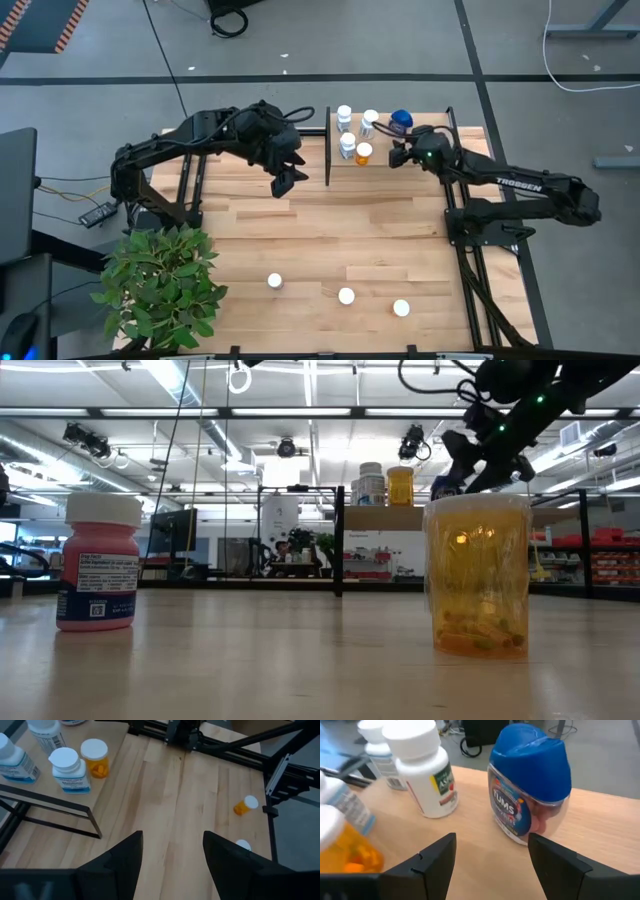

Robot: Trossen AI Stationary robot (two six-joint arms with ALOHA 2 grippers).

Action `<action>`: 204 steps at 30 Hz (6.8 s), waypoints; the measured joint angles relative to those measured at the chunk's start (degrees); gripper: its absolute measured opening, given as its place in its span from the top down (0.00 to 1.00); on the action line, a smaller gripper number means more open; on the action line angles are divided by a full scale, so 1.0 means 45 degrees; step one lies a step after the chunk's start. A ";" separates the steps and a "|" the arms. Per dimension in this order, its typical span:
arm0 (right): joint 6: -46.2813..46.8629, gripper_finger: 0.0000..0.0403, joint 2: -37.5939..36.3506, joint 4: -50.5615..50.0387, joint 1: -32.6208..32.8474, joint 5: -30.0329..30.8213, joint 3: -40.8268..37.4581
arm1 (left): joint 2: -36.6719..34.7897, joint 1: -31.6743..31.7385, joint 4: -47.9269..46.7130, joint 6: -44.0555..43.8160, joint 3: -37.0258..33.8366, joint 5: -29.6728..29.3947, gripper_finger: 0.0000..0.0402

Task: Pick and place medicine bottles onto shelf by color
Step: Put the blue gummy medicine bottle on the shelf, then adjust the medicine bottles on the shelf

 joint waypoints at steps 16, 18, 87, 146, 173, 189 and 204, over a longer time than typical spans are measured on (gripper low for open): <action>-0.0660 0.37 0.1043 0.1242 -0.1502 -0.0545 0.0000 | 0.0090 -0.0007 0.0063 0.0019 -0.0019 -0.0084 0.46; -0.0714 0.37 0.1099 0.1350 -0.1692 -0.0628 0.0000 | 0.0099 -0.0007 0.0084 0.0017 -0.0024 -0.0080 0.46; 0.1431 0.37 0.5643 -0.4584 -0.1158 -0.5969 0.7621 | 0.0185 0.0018 0.0735 0.0002 -0.0024 -0.0318 0.46; 0.2714 0.37 0.3305 -0.6893 0.3766 -0.4231 0.7606 | 0.0185 -0.0167 0.0731 0.0002 -0.0005 -0.0308 0.46; 0.5548 0.37 0.7050 -0.5009 0.6500 0.1783 0.7601 | -0.0125 0.0325 0.0259 0.1125 -0.0019 -0.0508 0.48; 0.4988 0.37 0.7050 -0.5057 0.4879 0.1718 0.7601 | -0.0219 0.1086 -0.0051 0.2052 -0.0024 -0.0507 0.49; 0.6272 0.37 0.7047 -0.6325 0.4556 0.1579 0.7601 | -0.0219 0.1081 -0.0042 0.2032 -0.0024 -0.0502 0.51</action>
